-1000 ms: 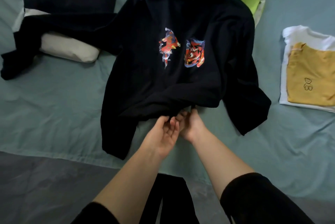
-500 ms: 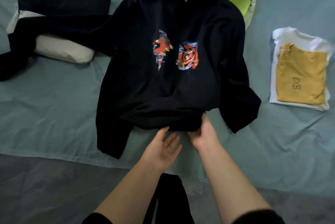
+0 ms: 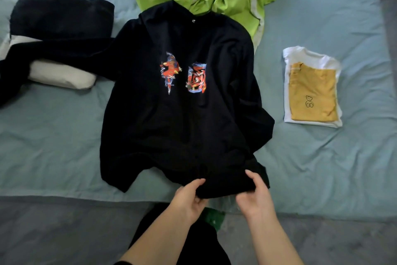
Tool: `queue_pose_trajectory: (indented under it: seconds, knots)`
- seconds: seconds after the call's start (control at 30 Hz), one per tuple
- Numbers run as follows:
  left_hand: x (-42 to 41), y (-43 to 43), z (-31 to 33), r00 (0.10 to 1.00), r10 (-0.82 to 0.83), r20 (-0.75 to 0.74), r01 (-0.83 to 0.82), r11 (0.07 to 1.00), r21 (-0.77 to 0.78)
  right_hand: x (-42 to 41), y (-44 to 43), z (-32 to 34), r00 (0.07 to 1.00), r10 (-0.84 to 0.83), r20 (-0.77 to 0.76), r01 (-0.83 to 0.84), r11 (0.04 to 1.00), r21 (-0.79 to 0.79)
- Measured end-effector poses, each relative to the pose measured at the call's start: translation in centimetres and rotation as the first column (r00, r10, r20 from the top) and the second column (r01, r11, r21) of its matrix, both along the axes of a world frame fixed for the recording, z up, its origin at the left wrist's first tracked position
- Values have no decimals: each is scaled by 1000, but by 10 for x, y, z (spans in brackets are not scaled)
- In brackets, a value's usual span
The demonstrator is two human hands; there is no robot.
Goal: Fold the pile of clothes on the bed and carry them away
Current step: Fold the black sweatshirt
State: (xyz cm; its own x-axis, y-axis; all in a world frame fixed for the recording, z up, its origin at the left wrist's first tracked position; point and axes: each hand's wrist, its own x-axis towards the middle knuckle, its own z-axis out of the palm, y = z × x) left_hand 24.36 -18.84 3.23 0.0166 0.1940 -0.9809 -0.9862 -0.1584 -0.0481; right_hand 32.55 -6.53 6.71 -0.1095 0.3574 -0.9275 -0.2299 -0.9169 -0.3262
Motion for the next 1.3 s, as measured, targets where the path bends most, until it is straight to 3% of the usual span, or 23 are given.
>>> queue_pose_trajectory:
  seconds: [0.13, 0.23, 0.33, 0.43, 0.5, 0.67, 0.73, 0.83, 1.0, 1.07, 1.13, 1.2, 1.23, 1.27, 1.3]
  knots:
    - [22, -14, -22, 999, 45, -17, -46, 999, -6, 25, 31, -20, 988, 155, -2, -155, 988, -3]
    - [40, -14, -34, 996, 76, -56, -73, 996, 52, 52, 54, -38, 946, 297, 127, -312, 943, 119]
    - [62, -10, -47, 990, 66, -124, -72, 997, -39, 97, 61, -50, 934, 291, 209, -328, 928, 177]
    - [74, -4, -58, 987, 57, -150, -85, 978, -191, 137, 52, -68, 860, 408, 306, -448, 892, 68]
    - [78, -1, -61, 986, 101, -134, -128, 969, -210, 145, 54, -76, 818, 501, 282, -520, 854, -7]
    - [103, 28, -56, 994, 99, -42, -99, 995, 2, 137, 97, -89, 852, 518, 69, -519, 855, -14]
    - [116, 43, -55, 999, 16, -41, -16, 1000, 2, 137, 108, -96, 735, 655, 176, -673, 737, 68]
    - [127, 51, -56, 987, -145, -75, 133, 980, -146, 143, 120, -100, 441, 761, 475, -896, 405, 184]
    - [122, 53, -49, 956, -290, -42, 263, 912, -314, 159, 122, -105, 290, 757, 585, -954, 277, 114]
    - [119, 58, -38, 867, -495, 59, 492, 833, -254, 150, 117, -105, 278, 747, 604, -958, 261, 118]
    - [117, 62, -28, 590, -799, 112, 806, 591, -29, 137, 116, -101, 290, 756, 588, -956, 257, 142]
    - [114, 72, -20, 323, -946, 3, 944, 323, 66, 129, 118, -100, 261, 787, 560, -965, 225, 133]
    - [109, 81, -17, 273, -957, -94, 962, 274, 0, 127, 120, -99, 205, 796, 569, -979, 166, 120]
    - [103, 90, -18, 254, -940, -229, 948, 289, -136, 125, 122, -100, 105, 791, 603, -994, 57, 98]
    - [96, 99, -19, 166, -913, -373, 895, 298, -332, 123, 124, -101, -23, 770, 637, -996, -72, 51]
